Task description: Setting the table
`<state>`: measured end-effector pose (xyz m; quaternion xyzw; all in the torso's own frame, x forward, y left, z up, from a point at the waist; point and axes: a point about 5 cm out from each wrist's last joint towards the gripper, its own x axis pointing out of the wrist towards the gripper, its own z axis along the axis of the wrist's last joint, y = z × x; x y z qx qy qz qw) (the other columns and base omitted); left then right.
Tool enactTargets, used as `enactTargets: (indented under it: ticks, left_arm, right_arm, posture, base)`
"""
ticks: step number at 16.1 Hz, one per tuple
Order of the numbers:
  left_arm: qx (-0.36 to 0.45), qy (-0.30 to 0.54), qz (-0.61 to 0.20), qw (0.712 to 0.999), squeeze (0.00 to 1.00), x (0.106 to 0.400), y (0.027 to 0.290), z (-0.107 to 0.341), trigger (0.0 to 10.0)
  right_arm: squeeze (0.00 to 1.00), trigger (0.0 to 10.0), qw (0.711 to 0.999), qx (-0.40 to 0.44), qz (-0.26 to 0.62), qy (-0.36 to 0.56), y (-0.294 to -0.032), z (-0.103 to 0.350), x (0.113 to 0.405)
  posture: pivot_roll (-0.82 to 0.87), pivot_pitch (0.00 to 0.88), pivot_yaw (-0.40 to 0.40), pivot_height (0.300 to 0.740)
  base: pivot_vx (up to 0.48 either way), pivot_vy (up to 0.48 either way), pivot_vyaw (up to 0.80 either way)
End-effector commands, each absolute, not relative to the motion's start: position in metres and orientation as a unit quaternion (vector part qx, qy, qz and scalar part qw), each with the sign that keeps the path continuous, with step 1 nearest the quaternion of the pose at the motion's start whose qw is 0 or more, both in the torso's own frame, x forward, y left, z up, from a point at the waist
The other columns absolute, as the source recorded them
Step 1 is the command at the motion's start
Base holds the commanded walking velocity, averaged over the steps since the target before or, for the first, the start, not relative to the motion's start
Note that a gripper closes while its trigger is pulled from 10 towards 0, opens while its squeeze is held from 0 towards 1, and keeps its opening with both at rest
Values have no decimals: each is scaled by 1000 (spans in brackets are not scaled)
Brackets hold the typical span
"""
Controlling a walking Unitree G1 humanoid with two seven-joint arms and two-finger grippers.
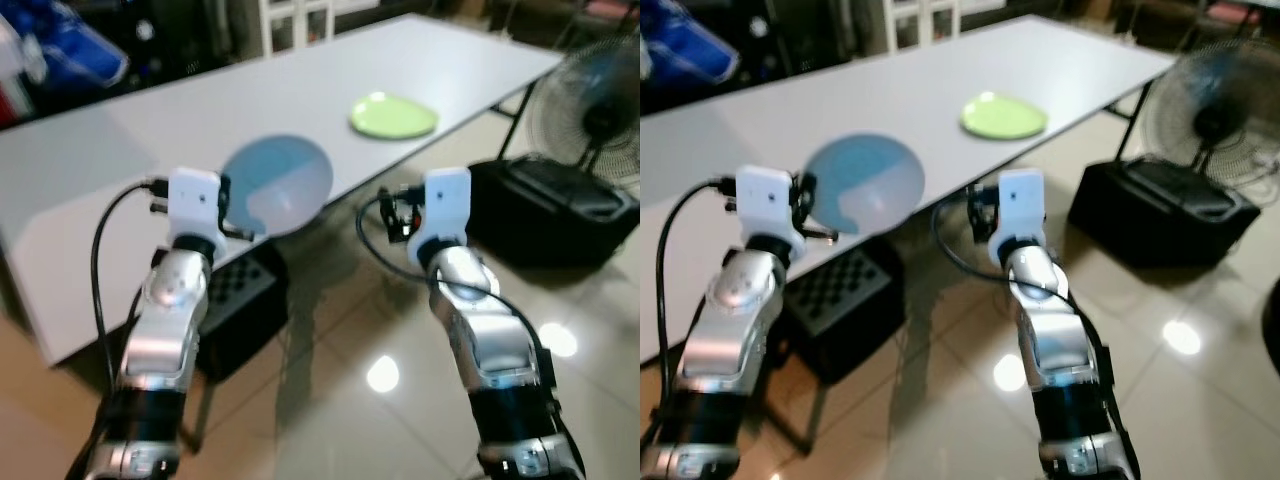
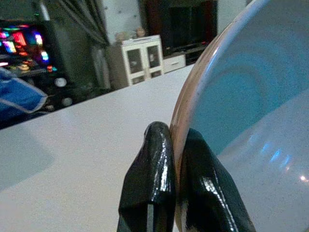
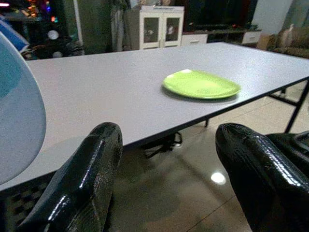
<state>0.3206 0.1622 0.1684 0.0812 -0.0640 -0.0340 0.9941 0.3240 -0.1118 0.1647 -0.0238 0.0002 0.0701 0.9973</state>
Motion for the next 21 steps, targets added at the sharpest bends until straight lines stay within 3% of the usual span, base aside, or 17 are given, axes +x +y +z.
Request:
enactTargets:
  ticks: [1, 4, 12, 21]
  left_arm:
    - [90, -88, -43, 991, 0, 320, 158, 179, 10000]
    - [90, -99, -47, 990, 0, 323, 154, 186, 10000]
    - [91, -102, -51, 989, 0, 324, 149, 186, 10000]
    - [86, -101, -51, 990, 0, 324, 146, 184, 10000]
  right_arm:
    - [0, 10000, 998, -21, 64, -8, -115, 169, 327]
    - [0, 10000, 998, -15, 64, -8, -118, 169, 327]
    - [0, 10000, 998, -16, 62, -12, -122, 170, 327]
    - [0, 10000, 998, -23, 63, -18, -124, 170, 326]
  posture:
    - [14, 0, -7, 740]
    - [17, 0, -9, 740]
    - [15, 0, -12, 740]
    - [1, 0, -10, 740]
  base:
    - [461, 0, 0]
    - [461, 0, -158]
    - [462, 0, -788]
    - [464, 0, 0]
